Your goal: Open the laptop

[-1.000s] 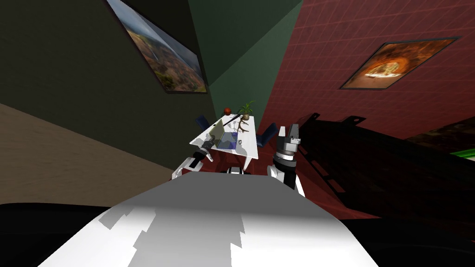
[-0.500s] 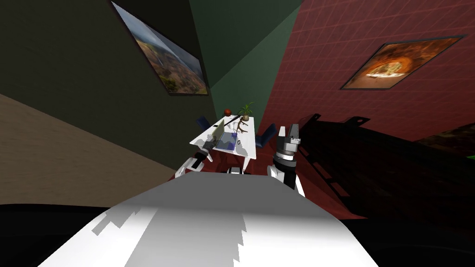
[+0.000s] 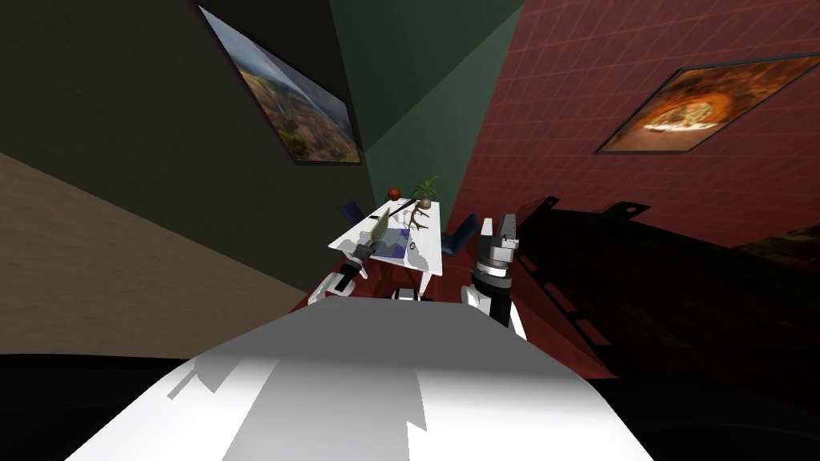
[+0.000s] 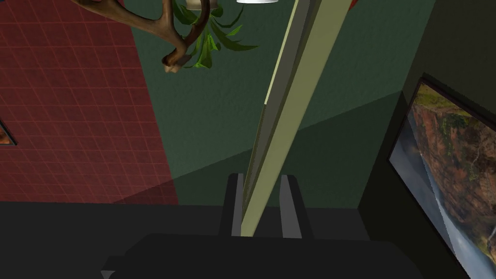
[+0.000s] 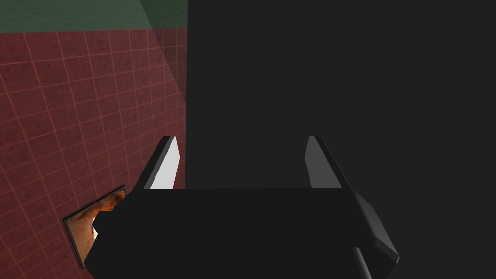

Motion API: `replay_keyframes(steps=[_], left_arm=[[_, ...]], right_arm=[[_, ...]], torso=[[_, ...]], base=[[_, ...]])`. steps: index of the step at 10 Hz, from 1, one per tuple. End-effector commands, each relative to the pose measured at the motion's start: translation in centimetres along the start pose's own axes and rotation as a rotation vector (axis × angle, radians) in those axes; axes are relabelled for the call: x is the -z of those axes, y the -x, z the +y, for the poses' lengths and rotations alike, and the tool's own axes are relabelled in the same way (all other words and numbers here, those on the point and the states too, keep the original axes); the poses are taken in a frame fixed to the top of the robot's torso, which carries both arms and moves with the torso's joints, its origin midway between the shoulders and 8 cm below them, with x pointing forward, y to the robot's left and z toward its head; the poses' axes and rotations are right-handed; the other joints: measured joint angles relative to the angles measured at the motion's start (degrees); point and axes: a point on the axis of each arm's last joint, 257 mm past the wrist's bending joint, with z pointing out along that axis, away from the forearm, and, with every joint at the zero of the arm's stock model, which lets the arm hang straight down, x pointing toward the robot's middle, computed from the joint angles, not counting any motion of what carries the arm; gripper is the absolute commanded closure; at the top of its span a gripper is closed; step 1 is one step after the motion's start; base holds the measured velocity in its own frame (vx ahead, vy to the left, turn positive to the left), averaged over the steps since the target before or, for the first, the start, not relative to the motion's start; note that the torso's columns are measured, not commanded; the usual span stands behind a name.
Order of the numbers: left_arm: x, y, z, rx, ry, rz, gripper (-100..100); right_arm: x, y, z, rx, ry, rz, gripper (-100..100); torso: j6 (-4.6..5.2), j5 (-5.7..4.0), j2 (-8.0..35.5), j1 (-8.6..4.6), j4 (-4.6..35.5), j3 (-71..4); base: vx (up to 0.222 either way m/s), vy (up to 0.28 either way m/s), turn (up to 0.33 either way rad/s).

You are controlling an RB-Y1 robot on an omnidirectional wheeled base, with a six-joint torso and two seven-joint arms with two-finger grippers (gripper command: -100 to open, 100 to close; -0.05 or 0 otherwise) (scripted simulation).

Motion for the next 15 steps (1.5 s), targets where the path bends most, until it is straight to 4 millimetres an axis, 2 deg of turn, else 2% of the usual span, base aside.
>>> replay_keyframes(steps=[1, 4, 6, 9, 12, 13, 14, 15], left_arm=[[0.3, -2.7, -1.3, -0.072, -0.005, 0.038, 100], [0.3, -3.5, -2.0, -0.131, -0.014, 0.043, 100], [0.2, -5.1, -3.7, -0.191, -0.033, 0.055, 100], [0.1, -5.8, -4.7, -0.246, -0.046, 0.06, 100], [0.0, -7.2, -6.8, -0.313, -0.073, 0.066, 100], [0.1, -7.3, -6.8, -0.32, -0.074, 0.068, 100], [-0.6, -6.1, -7.3, -0.312, -0.084, 0.042, 100], [0.3, -6.9, -8.0, -0.354, -0.102, 0.041, 100]], right_arm=[[0.0, 0.0, 0.0, 0.0, 0.0, 0.0, 0], [0.0, 0.0, 0.0, 0.0, 0.0, 0.0, 0], [0.0, 0.0, 0.0, 0.0, 0.0, 0.0, 0], [0.0, 0.0, 0.0, 0.0, 0.0, 0.0, 0], [0.0, 0.0, 0.0, 0.0, 0.0, 0.0, 0], [0.0, 0.0, 0.0, 0.0, 0.0, 0.0, 0], [0.0, 0.0, 0.0, 0.0, 0.0, 0.0, 0], [0.0, 0.0, 0.0, 0.0, 0.0, 0.0, 0]], torso=[[-0.07, 0.03, 0.01, 0.02, -0.08, 0.0], [-0.15, 0.07, 0.01, 0.13, -0.15, 0.01], [-0.22, 0.01, -0.14, 0.26, -0.06, -0.08], [-0.29, -0.01, -0.22, 0.31, -0.09, -0.14], [-0.22, -0.07, -0.12, 0.24, 0.07, -0.06], [-0.22, -0.08, -0.19, 0.23, 0.07, -0.09], [-0.26, -0.1, -0.16, 0.23, 0.1, -0.1], [-0.17, -0.14, 0.04, 0.11, 0.28, -0.01]], base=[[0.014, 0.004, 0.068], [0.008, -0.002, 0.02], [0.003, -0.002, 0.05], [0.008, -0.001, 0.022], [0.006, 0.005, 0.039], [0.002, 0.0, 0.011], [-0.008, -0.007, -0.006], [0.042, -0.012, 0.07]])
